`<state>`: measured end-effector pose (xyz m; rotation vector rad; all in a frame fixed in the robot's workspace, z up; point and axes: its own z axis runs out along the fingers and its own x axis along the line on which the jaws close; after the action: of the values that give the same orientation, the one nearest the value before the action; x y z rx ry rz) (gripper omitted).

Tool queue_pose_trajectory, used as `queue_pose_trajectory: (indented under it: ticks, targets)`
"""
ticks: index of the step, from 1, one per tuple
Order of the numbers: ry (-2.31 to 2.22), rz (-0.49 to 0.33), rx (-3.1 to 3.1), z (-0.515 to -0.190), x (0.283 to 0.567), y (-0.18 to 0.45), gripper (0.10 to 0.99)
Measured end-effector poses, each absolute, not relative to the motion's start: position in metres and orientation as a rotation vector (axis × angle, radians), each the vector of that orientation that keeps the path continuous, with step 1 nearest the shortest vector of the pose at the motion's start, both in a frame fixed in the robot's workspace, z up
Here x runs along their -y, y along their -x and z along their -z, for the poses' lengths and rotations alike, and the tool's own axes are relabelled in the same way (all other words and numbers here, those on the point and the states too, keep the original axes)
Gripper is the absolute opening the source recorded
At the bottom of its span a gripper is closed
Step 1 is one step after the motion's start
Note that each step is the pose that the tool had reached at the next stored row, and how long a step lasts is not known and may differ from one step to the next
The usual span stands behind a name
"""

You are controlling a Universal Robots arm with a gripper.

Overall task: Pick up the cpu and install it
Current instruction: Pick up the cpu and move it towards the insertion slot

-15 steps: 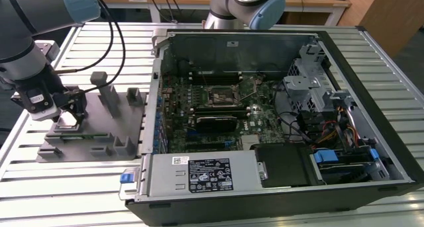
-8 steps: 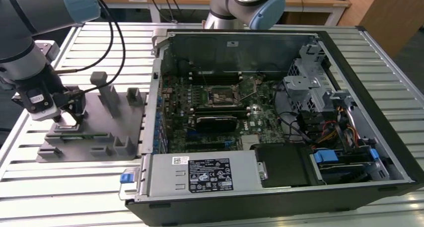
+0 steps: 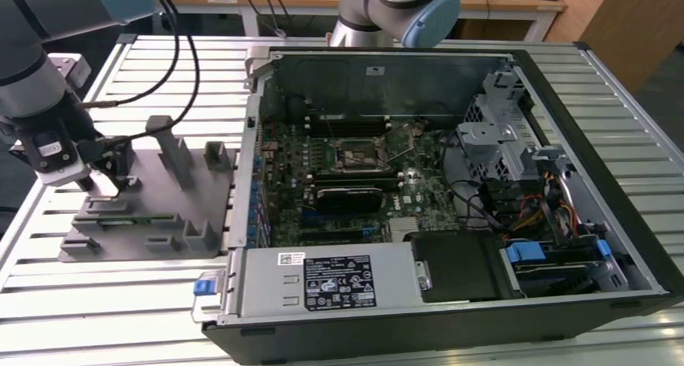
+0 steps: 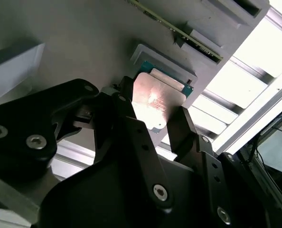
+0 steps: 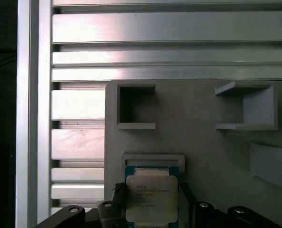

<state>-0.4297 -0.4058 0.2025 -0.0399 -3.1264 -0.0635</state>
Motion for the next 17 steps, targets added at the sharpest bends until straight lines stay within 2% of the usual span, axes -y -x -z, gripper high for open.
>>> queue_pose_trajectory:
  ticks: [17]
  targets:
    - [0.04, 0.063, 3.126, -0.261, 0.406, 0.43, 0.533]
